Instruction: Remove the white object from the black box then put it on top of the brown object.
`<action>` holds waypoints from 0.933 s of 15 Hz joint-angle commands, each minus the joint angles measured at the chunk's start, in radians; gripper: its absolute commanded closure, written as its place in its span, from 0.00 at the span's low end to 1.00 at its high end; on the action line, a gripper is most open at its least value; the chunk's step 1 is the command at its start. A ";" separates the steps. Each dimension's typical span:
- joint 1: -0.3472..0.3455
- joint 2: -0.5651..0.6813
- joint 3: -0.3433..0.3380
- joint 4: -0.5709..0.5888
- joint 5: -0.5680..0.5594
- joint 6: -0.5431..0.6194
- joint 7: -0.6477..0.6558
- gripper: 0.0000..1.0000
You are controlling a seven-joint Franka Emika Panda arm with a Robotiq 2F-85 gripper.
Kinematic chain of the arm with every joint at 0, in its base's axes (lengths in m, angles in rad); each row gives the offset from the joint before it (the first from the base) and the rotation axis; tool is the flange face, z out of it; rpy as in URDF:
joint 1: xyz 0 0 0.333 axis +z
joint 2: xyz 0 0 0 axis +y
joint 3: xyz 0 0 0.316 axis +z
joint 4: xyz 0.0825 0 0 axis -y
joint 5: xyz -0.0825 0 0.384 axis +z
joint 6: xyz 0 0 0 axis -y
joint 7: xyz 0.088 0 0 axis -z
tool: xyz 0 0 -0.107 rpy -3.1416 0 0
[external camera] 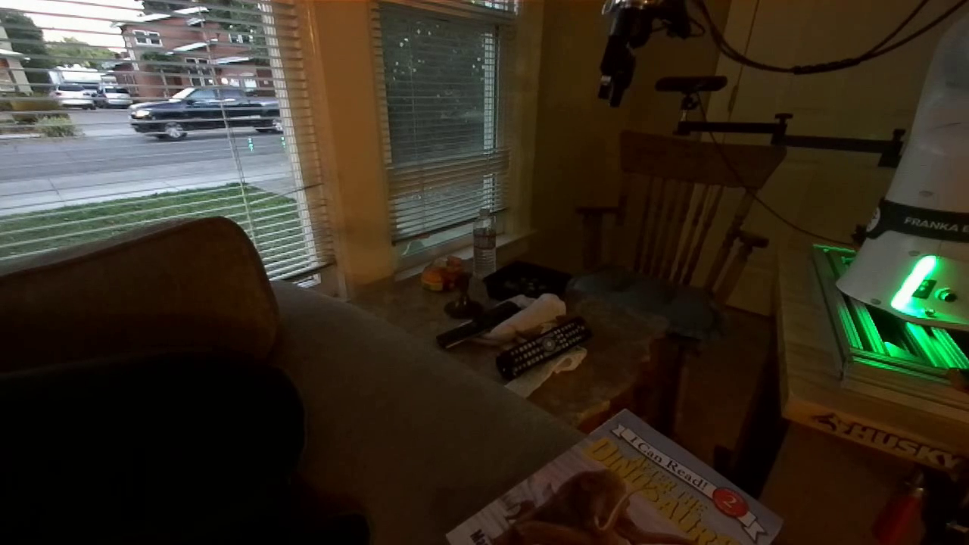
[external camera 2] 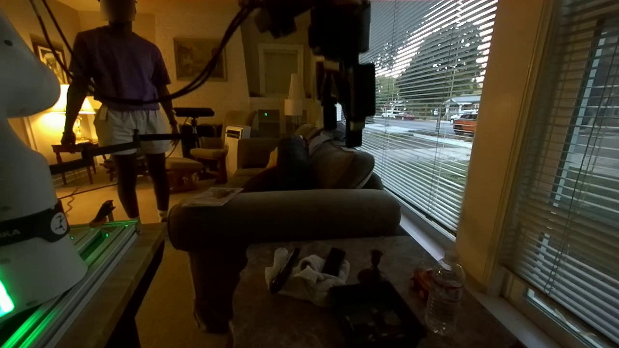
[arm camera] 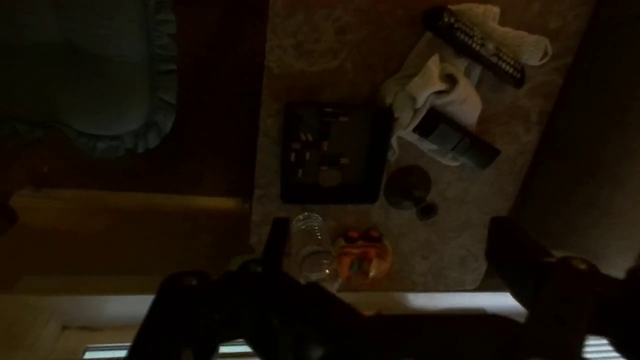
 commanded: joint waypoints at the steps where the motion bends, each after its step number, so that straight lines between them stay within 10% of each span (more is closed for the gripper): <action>1: -0.032 0.126 0.057 -0.014 -0.033 0.118 0.034 0.00; 14: -0.108 0.423 0.253 -0.025 -0.028 0.508 -0.089 0.00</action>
